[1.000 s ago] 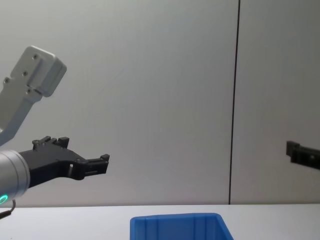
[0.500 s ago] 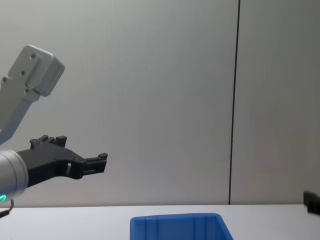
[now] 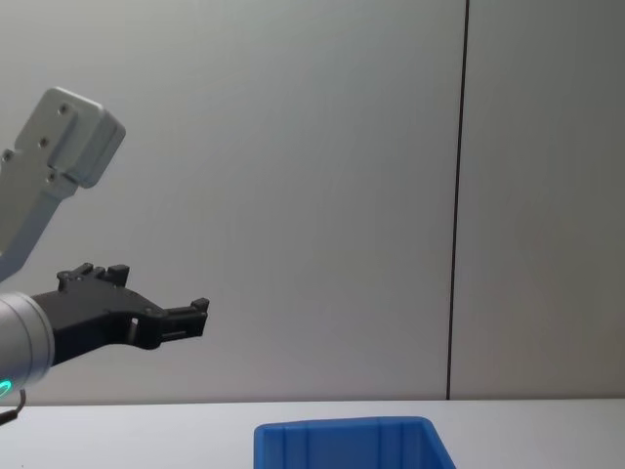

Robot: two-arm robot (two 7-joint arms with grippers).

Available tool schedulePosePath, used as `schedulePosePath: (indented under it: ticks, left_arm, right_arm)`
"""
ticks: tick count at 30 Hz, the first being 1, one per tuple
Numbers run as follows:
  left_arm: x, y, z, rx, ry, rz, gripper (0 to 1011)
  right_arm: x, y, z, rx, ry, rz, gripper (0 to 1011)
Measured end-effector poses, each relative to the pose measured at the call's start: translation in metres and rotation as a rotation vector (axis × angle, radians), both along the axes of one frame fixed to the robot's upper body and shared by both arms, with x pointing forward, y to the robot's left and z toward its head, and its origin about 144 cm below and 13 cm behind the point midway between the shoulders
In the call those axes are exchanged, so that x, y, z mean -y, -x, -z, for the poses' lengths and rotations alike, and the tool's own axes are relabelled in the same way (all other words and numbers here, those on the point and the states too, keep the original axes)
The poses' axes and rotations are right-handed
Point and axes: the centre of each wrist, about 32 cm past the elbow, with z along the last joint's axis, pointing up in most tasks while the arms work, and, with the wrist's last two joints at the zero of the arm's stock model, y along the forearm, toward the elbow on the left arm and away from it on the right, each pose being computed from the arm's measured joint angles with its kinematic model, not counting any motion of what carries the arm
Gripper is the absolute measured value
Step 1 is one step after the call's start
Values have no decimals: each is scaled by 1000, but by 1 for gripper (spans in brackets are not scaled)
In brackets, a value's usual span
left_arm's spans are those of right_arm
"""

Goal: Pick up the two dolls from the table and place them into the box.

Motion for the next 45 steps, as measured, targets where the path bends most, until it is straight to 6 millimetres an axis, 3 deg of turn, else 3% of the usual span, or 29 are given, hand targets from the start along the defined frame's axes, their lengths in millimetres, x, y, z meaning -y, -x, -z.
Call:
schedulePosePath:
  ticks: [19, 45]
  left_arm:
    - [0, 0, 0, 0, 0, -1, 1001]
    - [0, 0, 0, 0, 0, -1, 1001]
  right_arm:
    - [-11, -10, 33, -113, 43, -61, 1001]
    - [-19, -25, 61, -126, 31, -89, 1001]
